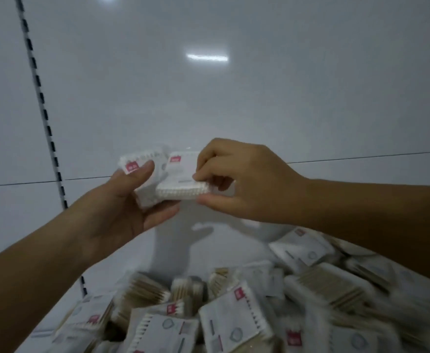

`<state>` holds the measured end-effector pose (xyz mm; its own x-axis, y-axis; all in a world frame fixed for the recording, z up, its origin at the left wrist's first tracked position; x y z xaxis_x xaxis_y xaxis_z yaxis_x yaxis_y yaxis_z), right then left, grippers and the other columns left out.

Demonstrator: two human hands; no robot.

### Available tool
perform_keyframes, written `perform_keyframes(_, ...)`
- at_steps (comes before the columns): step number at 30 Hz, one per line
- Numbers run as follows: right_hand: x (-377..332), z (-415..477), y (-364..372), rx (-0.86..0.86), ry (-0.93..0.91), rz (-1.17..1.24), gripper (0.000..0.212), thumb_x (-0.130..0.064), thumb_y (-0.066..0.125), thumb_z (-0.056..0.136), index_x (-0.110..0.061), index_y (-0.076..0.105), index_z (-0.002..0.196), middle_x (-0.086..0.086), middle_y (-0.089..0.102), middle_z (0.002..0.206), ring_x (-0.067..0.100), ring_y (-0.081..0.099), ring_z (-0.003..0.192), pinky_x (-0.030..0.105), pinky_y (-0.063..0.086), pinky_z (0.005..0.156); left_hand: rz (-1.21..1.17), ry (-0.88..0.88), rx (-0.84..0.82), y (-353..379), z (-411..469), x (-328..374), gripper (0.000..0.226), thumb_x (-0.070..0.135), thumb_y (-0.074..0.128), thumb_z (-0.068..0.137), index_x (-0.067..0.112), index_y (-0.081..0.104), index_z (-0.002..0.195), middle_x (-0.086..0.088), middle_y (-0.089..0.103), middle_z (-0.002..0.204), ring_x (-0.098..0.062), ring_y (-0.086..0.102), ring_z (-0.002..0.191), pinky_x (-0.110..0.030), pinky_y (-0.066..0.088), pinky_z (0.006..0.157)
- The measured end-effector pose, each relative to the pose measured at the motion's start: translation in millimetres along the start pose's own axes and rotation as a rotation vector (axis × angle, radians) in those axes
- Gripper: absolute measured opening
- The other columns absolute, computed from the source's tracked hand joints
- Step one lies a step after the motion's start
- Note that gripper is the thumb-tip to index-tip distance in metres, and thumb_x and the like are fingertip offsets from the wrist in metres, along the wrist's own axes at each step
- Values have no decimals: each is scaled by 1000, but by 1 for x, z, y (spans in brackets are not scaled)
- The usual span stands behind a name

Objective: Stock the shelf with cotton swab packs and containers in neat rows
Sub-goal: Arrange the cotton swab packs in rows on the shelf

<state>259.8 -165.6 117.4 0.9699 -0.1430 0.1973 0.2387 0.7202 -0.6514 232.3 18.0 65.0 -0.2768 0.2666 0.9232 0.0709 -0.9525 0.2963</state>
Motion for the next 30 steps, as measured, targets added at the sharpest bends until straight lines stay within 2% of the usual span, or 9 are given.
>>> perform_keyframes(2, 10, -12, -18, 98, 22, 7, 21, -12, 76, 77, 2, 71, 92, 12, 64, 99, 24, 64, 78, 38, 55, 63, -40, 43, 139, 15, 15, -5, 54, 21, 65, 78, 15, 56, 131, -9, 73, 103, -17, 73, 75, -24, 56, 55)
perform_keyframes(4, 21, -26, -33, 165, 54, 42, 20, -9, 77, 76, 2, 70, 91, 12, 62, 99, 25, 64, 78, 34, 55, 63, -93, 14, 143, 30, 22, -12, 44, 28, 61, 85, 13, 61, 126, -11, 72, 105, -16, 72, 71, -24, 56, 55)
perform_keyframes(7, 26, -41, -30, -6, 57, 57, 29, -18, 77, 78, -3, 69, 102, 9, 58, 108, 22, 63, 88, 33, 55, 71, -49, -87, -114, 66, 19, -28, 49, 41, 58, 79, 13, 66, 118, -11, 72, 109, -20, 72, 85, -31, 59, 65)
perform_keyframes(11, 59, -61, -35, -106, 293, 117, 29, -36, 71, 82, -19, 67, 105, -8, 62, 101, 8, 63, 83, 32, 54, 75, 176, -96, -85, 84, 20, -45, 40, 12, 63, 71, 10, 66, 110, -13, 74, 99, -22, 73, 76, -31, 57, 56)
perform_keyframes(13, 88, -77, -36, -286, 490, -88, 27, -47, 64, 84, -22, 68, 94, -12, 64, 89, 9, 62, 82, 35, 53, 76, 250, -118, -59, 82, 17, -48, 39, 12, 66, 68, 9, 68, 106, -13, 74, 98, -22, 73, 77, -32, 58, 58)
perform_keyframes(16, 111, -109, -8, -771, 609, -342, 52, -65, 55, 82, -14, 66, 84, -2, 62, 88, 17, 60, 85, 32, 50, 74, 311, -144, -22, 78, 9, -53, 39, 14, 68, 69, 7, 69, 107, -15, 73, 102, -24, 73, 81, -31, 58, 58)
perform_keyframes(22, 115, -123, 20, -963, 525, -490, 71, -80, 49, 73, -13, 63, 92, -2, 60, 91, 19, 58, 92, 33, 50, 80, 335, -137, 72, 58, -18, -47, 26, 21, 72, 65, 14, 78, 90, -15, 73, 101, -26, 73, 84, -28, 57, 58)
perform_keyframes(26, 109, -118, 22, -927, 560, -393, 50, -72, 58, 74, -26, 39, 79, -12, 43, 76, 3, 41, 65, 24, 35, 59, 318, -114, 150, 31, -53, -31, 30, 24, 74, 64, 15, 77, 93, -14, 73, 103, -26, 73, 88, -29, 58, 61)
perform_keyframes(30, 85, -76, 2, -625, 543, -239, 45, -60, 68, 71, -30, 37, 82, -11, 54, 78, 2, 49, 64, 23, 32, 52, 310, -51, 309, -7, -100, -10, 44, 30, 74, 64, 10, 71, 103, -13, 73, 102, -26, 73, 87, -30, 57, 61)
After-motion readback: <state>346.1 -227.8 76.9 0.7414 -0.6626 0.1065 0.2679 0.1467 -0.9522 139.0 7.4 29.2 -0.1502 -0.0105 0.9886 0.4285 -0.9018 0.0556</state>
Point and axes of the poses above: each hand's wrist, its own z-axis towards the middle knuckle, its own y-axis out of the palm, x = y × z, the point moved 5 cm from there along z, towards the middle knuckle
